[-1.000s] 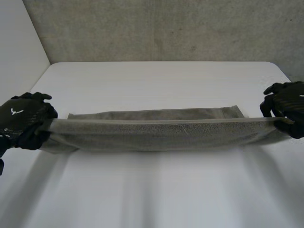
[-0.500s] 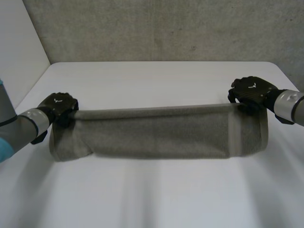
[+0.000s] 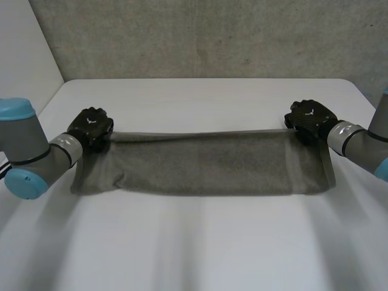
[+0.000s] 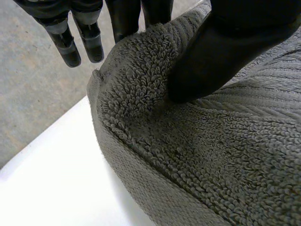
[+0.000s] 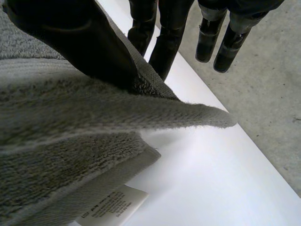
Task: Fold the towel.
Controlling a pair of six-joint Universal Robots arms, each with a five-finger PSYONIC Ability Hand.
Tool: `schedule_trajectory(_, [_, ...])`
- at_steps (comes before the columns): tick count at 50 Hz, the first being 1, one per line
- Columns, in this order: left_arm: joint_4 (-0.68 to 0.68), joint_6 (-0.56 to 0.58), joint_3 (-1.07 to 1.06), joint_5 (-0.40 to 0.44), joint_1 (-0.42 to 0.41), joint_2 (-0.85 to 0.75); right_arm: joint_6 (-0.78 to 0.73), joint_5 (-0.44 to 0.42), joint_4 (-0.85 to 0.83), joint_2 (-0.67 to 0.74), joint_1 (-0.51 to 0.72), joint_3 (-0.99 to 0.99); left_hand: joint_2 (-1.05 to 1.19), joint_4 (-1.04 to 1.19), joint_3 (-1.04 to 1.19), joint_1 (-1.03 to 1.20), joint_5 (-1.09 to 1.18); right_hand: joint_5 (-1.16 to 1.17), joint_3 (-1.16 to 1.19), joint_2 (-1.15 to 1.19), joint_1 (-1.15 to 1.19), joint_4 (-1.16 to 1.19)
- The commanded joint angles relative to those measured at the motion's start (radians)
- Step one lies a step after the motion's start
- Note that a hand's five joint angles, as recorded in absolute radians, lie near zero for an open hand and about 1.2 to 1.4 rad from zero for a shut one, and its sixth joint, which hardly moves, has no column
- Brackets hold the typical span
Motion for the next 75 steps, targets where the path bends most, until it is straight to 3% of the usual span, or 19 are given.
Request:
schedule_trajectory(1, [0.021,-0.002,0.026,0.001,-0.009,-0.024,0.000,0.009,-0.055,0.021,0.000,-0.002,0.045,-0.059,-0.052,0.092,0.061,0.041,-0.044,0.059,0.063,-0.076])
schedule_trajectory(4, [0.021,-0.002,0.026,0.001,-0.010,-0.027,0.002,0.012,-0.082,0.035,0.002,0.000,0.045,-0.059,-0.052,0.092,0.061,0.041,-0.044,0.059,0.063,-0.076])
schedule_trajectory(5, [0.021,-0.002,0.026,0.003,-0.012,-0.028,0.002,0.012,-0.082,0.035,0.002,0.000,-0.094,-0.059,-0.052,-0.047,-0.078,0.041,-0.044,0.059,0.063,-0.076])
schedule_trajectory(6, [0.021,-0.002,0.026,0.001,-0.015,-0.028,0.000,0.012,-0.094,0.044,0.005,0.000,-0.599,-0.059,-0.052,-0.551,-0.582,-0.318,-0.044,-0.301,-0.296,-0.076])
schedule_trajectory(7, [0.021,-0.002,0.026,0.001,-0.015,-0.028,0.000,0.012,-0.095,0.045,0.005,0.000,-0.604,-0.059,-0.052,-0.556,-0.587,-0.322,-0.044,-0.304,-0.300,-0.076])
schedule_trajectory(8, [0.021,0.000,0.027,-0.008,-0.017,-0.028,0.000,0.014,-0.104,0.052,0.006,0.003,-1.069,-0.059,-0.052,-1.021,-1.052,-0.912,-0.044,-0.894,-0.890,-0.076])
schedule_trajectory(9, [0.020,-0.002,0.026,-0.016,-0.018,-0.028,0.002,0.022,-0.111,0.054,0.009,0.004,-1.152,-0.059,-0.052,-1.104,-1.135,-1.181,-0.044,-1.163,-1.158,-0.076])
schedule_trajectory(14, [0.021,0.000,0.012,-0.058,-0.030,-0.010,0.009,0.066,-0.188,0.029,0.018,0.018,-1.156,-0.059,-0.052,-1.108,-1.139,-1.181,-0.044,-1.163,-1.158,-0.076])
schedule_trajectory(19, [0.020,-0.005,-0.019,-0.074,-0.035,0.035,0.130,0.075,-0.341,-0.151,0.025,0.143,-1.156,-0.059,-0.052,-1.108,-1.139,-1.181,-0.044,-1.163,-1.158,-0.076])
schedule_trajectory(22, [0.023,-0.011,-0.135,-0.069,-0.024,0.180,0.216,0.081,-0.390,-0.262,0.020,0.240,-1.159,-0.059,-0.052,-1.111,-1.142,-1.181,-0.044,-1.163,-1.158,-0.076])
schedule_trajectory(33, [0.021,-0.003,-0.477,-0.057,-0.021,0.438,0.281,0.058,-0.265,-0.512,0.012,0.620,-1.159,-0.059,-0.052,-1.111,-1.142,-1.181,-0.044,-1.163,-1.158,-0.076])
schedule_trajectory(47, [0.023,0.001,-0.605,-0.069,-0.004,0.388,0.049,-0.006,-0.231,-0.471,-0.119,0.813,-1.120,-0.059,-0.052,-1.073,-1.104,-0.959,-0.044,-0.942,-0.937,-0.076])
schedule_trajectory(58, [0.059,0.001,-0.594,-0.097,0.008,0.341,0.029,-0.012,-0.266,-0.376,-0.155,0.787,-1.115,-0.059,-0.052,-1.067,-1.098,-0.833,-0.044,-0.815,-0.811,-0.076])
schedule_trajectory(64, [0.087,0.001,-0.596,-0.126,0.013,0.340,0.028,-0.012,-0.289,-0.319,-0.153,0.760,-1.103,-0.059,-0.052,-1.055,-1.086,-0.627,-0.044,-0.610,-0.605,-0.076])
schedule_trajectory(67, [0.087,0.001,-0.593,-0.126,0.016,0.340,0.029,-0.012,-0.308,-0.310,-0.152,0.753,-1.021,-0.059,-0.052,-0.973,-1.004,-0.224,-0.044,-0.207,-0.202,-0.076])
schedule_trajectory(68, [0.087,0.001,-0.591,-0.128,0.017,0.338,0.029,-0.012,-0.308,-0.310,-0.152,0.753,-0.977,-0.059,-0.052,-0.929,-0.961,-0.222,-0.044,-0.205,-0.200,-0.076])
schedule_trajectory(69, [0.087,0.001,-0.590,-0.128,0.019,0.338,0.029,-0.012,-0.318,-0.308,-0.152,0.753,-0.924,-0.059,-0.052,-0.877,-0.908,0.005,-0.044,0.022,0.027,-0.076])
schedule_trajectory(73, [0.089,0.001,-0.590,-0.129,0.023,0.337,0.028,-0.008,-0.342,-0.308,-0.153,0.751,-0.686,-0.059,-0.052,-0.638,-0.670,0.041,-0.044,0.059,0.063,-0.076])
schedule_trajectory(75, [0.089,0.001,-0.590,-0.132,0.031,0.335,0.026,0.000,-0.352,-0.311,-0.166,0.736,-0.402,-0.059,-0.052,-0.355,-0.386,0.041,-0.044,0.059,0.063,-0.076])
